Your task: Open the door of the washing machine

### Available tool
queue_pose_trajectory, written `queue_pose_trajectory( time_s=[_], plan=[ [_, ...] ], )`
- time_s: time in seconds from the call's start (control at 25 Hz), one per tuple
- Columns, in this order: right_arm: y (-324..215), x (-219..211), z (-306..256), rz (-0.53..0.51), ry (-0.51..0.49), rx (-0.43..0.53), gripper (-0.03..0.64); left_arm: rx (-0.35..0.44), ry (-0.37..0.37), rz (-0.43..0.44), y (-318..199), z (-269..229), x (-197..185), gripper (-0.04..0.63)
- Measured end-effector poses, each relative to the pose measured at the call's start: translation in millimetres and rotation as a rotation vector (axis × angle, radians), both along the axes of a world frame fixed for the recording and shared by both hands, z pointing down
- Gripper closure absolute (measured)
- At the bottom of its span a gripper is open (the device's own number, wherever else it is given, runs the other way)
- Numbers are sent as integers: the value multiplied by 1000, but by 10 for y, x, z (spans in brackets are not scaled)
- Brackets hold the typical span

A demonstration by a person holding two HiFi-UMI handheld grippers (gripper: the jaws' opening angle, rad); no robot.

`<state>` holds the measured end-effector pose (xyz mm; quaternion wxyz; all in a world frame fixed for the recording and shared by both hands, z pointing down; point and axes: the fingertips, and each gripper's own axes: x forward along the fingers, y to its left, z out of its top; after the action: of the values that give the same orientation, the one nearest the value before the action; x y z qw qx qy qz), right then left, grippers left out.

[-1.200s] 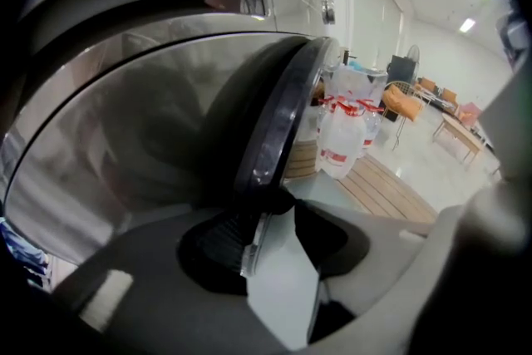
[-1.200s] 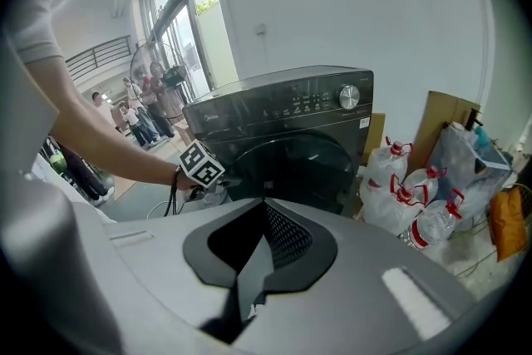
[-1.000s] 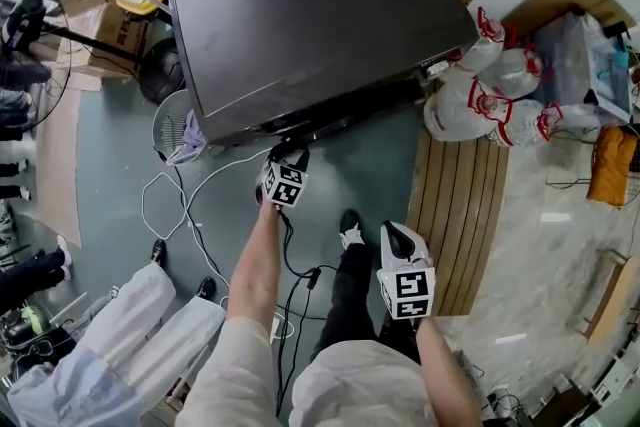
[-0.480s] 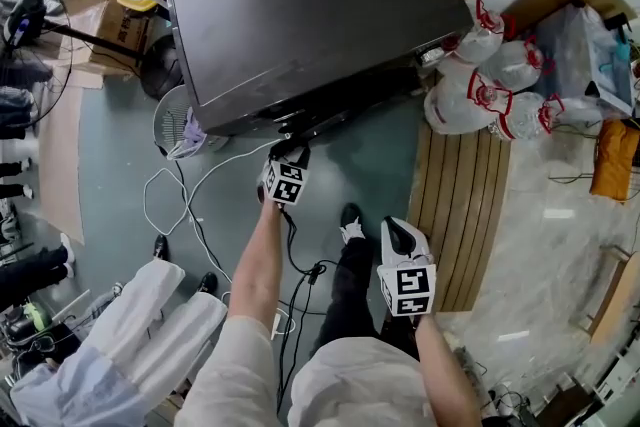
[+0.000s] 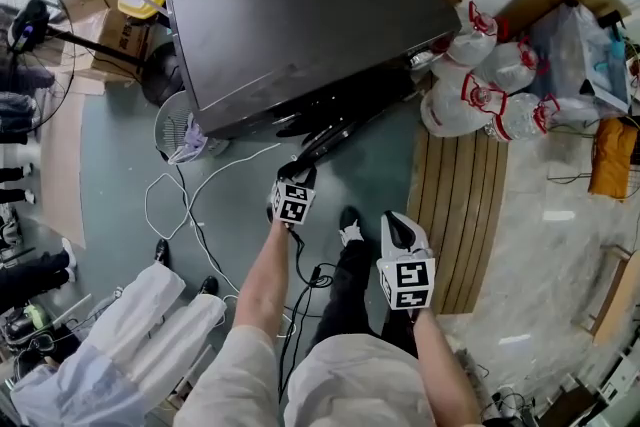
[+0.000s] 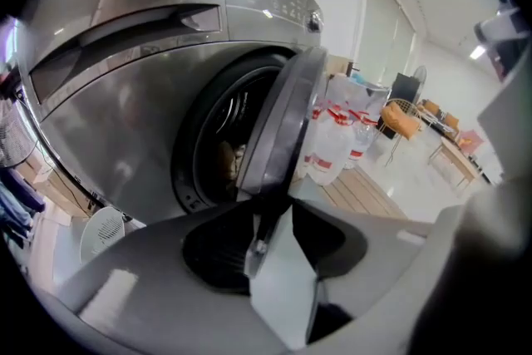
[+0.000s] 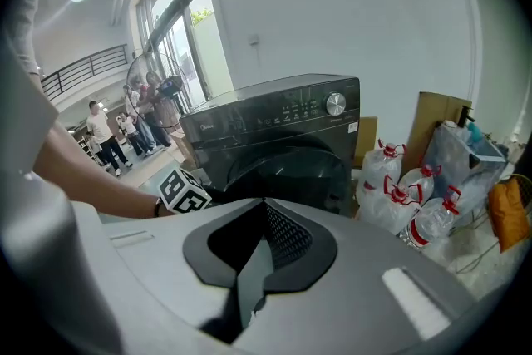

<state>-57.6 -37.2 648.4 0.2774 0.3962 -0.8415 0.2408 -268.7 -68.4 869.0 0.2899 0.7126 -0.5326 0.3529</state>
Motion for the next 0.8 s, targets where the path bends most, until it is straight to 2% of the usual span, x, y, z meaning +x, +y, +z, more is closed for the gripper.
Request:
queue_pose_trajectory(
  time_s=[0.28, 0.48, 0.8],
  plan=[
    [10, -73, -26, -3, -8, 10, 617, -22, 34, 32, 185, -18, 244, 402],
    [37, -33, 68, 31, -13, -25, 617, -44, 63, 75, 371, -35, 473, 412],
    [11, 52, 30, 65, -21, -21, 617, -86, 114, 137, 677, -46, 1045, 442]
  ],
)
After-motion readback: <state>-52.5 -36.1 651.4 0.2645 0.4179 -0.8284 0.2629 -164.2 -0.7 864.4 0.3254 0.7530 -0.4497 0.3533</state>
